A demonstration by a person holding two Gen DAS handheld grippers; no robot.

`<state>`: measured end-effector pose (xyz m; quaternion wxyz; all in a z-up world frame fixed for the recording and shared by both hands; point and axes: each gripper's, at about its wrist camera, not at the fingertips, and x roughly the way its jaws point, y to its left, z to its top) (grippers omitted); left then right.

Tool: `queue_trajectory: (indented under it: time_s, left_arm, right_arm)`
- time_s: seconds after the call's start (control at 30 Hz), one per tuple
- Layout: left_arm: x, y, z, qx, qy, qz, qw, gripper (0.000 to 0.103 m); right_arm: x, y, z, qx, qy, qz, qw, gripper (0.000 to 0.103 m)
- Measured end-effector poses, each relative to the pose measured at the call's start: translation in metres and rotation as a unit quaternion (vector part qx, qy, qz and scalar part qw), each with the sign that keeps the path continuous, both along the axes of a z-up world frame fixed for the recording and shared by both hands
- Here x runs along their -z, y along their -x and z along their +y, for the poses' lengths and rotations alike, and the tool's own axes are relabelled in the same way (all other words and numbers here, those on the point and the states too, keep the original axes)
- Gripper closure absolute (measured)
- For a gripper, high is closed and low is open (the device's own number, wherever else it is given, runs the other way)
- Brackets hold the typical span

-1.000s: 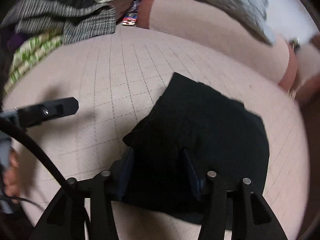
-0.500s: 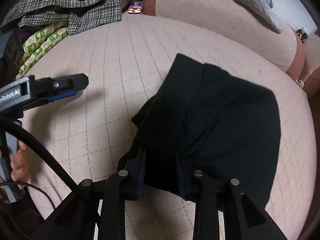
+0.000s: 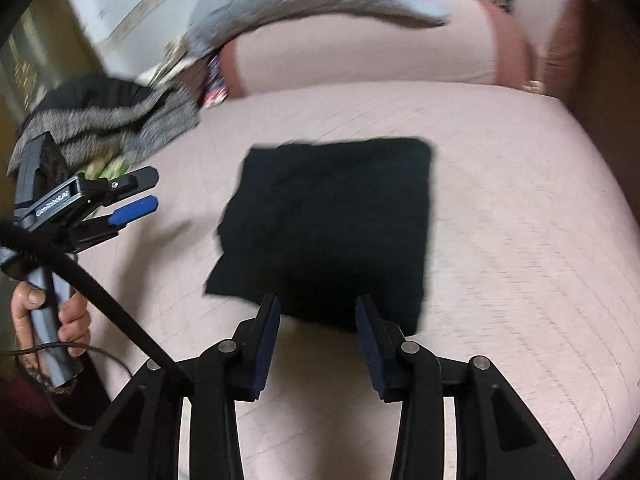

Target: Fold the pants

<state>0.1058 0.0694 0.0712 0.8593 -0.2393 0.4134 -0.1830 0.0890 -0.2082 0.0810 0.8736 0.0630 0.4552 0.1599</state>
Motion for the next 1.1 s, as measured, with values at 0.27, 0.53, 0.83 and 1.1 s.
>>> queue_trajectory:
  time_s: [0.27, 0.53, 0.83, 1.1]
  left_arm:
    - [0.006, -0.083, -0.087, 0.063, -0.04, 0.041, 0.9964, 0.031]
    - [0.058, -0.107, -0.095, 0.043, -0.083, 0.106, 0.99, 0.031]
    - [0.016, -0.035, -0.055, 0.026, -0.094, 0.039, 0.9945, 0.03]
    - [-0.026, 0.072, -0.041, -0.07, -0.164, -0.081, 0.9806, 0.007]
  right_arm:
    - [0.019, -0.026, -0.025, 0.046, -0.088, -0.004, 0.995, 0.06]
    - [0.037, -0.034, -0.026, 0.038, -0.112, 0.008, 0.993, 0.06]
    - [0.014, 0.006, -0.044, 0.088, -0.117, -0.033, 0.989, 0.05]
    - [0.002, 0.045, -0.038, 0.127, -0.065, -0.066, 0.988, 0.05]
